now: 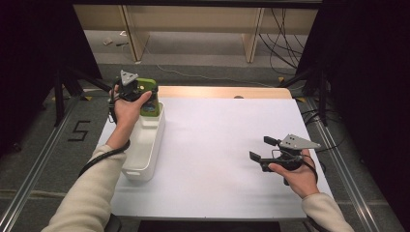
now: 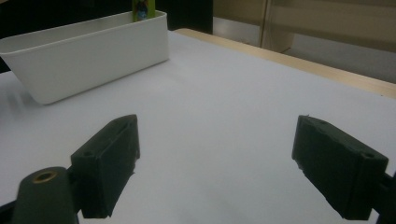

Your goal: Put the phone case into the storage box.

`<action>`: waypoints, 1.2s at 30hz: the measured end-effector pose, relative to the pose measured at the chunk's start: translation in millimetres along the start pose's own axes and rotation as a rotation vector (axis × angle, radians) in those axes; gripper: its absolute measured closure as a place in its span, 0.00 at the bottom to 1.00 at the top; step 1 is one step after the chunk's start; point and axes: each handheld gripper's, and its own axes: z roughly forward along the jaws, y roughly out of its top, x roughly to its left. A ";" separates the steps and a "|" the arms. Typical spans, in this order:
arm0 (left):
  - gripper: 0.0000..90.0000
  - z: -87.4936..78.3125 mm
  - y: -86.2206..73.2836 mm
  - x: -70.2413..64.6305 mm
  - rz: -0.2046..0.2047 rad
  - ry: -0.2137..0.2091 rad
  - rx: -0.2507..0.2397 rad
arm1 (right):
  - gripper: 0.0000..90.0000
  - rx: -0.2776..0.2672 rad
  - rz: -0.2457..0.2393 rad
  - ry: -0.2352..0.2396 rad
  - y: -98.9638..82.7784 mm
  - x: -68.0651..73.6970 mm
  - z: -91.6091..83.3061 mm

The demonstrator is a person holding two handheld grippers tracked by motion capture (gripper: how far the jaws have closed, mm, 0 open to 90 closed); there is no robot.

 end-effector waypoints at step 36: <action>0.18 6.5 -7.2 0.5 -0.009 -0.007 0.039 | 0.18 0.002 0.001 0.005 -0.2 0.0 0.3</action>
